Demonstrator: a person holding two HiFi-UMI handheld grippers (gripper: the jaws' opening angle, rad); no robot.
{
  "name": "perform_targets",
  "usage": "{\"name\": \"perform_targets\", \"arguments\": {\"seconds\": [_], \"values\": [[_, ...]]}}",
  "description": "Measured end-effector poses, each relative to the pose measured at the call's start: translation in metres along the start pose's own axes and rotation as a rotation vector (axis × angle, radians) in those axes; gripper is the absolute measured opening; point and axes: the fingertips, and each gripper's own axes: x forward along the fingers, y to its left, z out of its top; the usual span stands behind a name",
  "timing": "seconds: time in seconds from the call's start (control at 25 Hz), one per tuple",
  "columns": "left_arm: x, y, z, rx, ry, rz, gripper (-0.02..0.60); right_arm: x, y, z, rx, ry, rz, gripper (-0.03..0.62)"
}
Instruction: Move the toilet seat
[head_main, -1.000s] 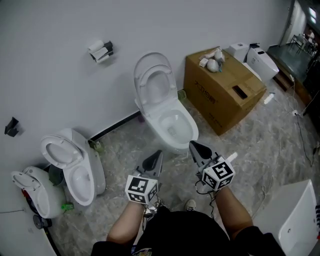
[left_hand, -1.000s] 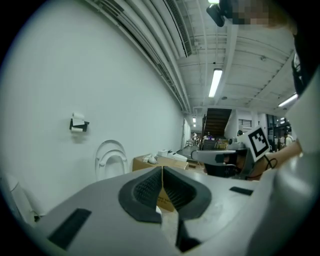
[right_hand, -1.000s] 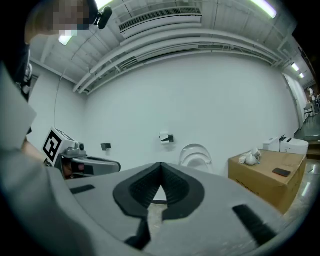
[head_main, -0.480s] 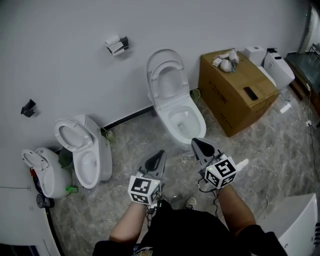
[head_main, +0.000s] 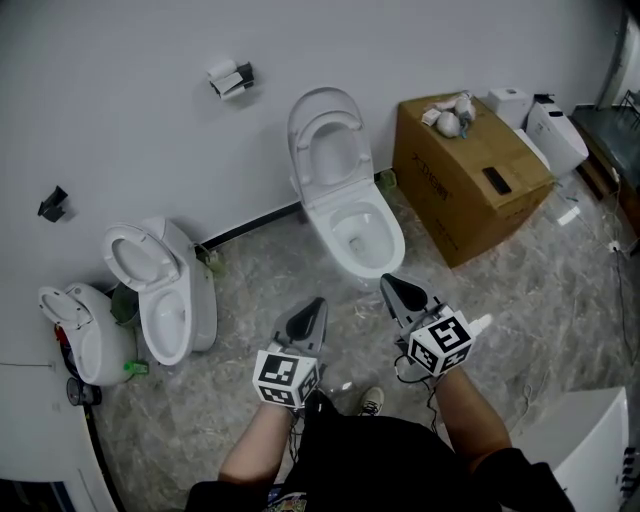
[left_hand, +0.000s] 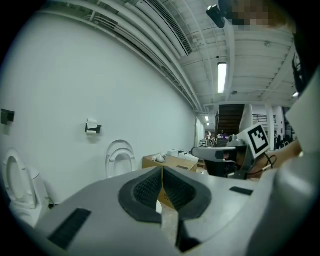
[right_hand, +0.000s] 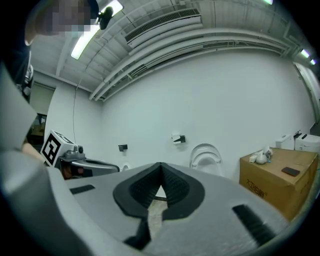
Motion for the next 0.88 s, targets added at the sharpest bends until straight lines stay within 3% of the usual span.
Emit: {"name": "perform_targets", "arguments": {"seconds": [0.88], "values": [[0.011,-0.014,0.005,0.014,0.0,-0.004,0.011,-0.015,-0.017,0.0,0.015,-0.005,-0.015,0.005]]}}
